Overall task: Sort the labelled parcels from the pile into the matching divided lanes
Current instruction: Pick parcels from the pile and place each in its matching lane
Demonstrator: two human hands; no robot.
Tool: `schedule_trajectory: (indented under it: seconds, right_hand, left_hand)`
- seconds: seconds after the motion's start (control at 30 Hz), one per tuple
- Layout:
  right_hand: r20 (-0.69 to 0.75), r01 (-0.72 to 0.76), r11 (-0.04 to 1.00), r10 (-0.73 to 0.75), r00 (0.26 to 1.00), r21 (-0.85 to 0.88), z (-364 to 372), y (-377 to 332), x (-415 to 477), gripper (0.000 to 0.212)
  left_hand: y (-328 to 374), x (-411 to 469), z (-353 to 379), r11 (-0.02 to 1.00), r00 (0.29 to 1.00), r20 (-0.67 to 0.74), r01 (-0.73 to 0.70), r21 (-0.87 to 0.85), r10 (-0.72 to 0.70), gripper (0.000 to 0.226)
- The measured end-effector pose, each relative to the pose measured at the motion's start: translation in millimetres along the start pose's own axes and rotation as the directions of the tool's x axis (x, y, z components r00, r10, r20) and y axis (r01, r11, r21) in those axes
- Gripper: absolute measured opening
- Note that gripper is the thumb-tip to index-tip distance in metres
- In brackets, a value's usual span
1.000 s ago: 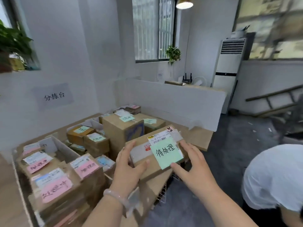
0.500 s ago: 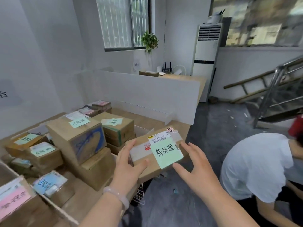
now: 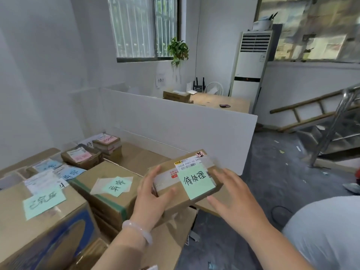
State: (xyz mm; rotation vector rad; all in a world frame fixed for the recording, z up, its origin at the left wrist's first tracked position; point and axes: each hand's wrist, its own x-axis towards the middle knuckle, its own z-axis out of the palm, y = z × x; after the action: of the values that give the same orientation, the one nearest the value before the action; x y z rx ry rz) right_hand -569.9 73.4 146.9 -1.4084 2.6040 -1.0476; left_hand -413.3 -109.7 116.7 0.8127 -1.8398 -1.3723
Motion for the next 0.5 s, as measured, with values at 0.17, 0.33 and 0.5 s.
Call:
schedule_trajectory:
  seconds: [0.17,0.33,0.5]
  right_hand:
    - [0.048,0.034,0.999,-0.033,0.998,-0.031,23.2,17.8,57.4,0.068]
    - [0.103,0.106,0.994,-0.108,0.989,0.022,57.7,30.8,129.3,0.067]
    - [0.175,0.206,0.976,-0.215,0.961,0.072,87.8,46.9,225.5,0.07]
  left_hand:
    - [-15.3,53.4,6.6,1.0,1.0,-0.017,0.001,0.01,-0.001,0.064]
    - [-36.9,109.2,7.6,0.998,0.989,-0.132,0.07,0.007,-0.068,0.069]
    - [-46.9,173.9,11.7,0.988,0.96,-0.244,0.153,0.034,-0.14,0.074]
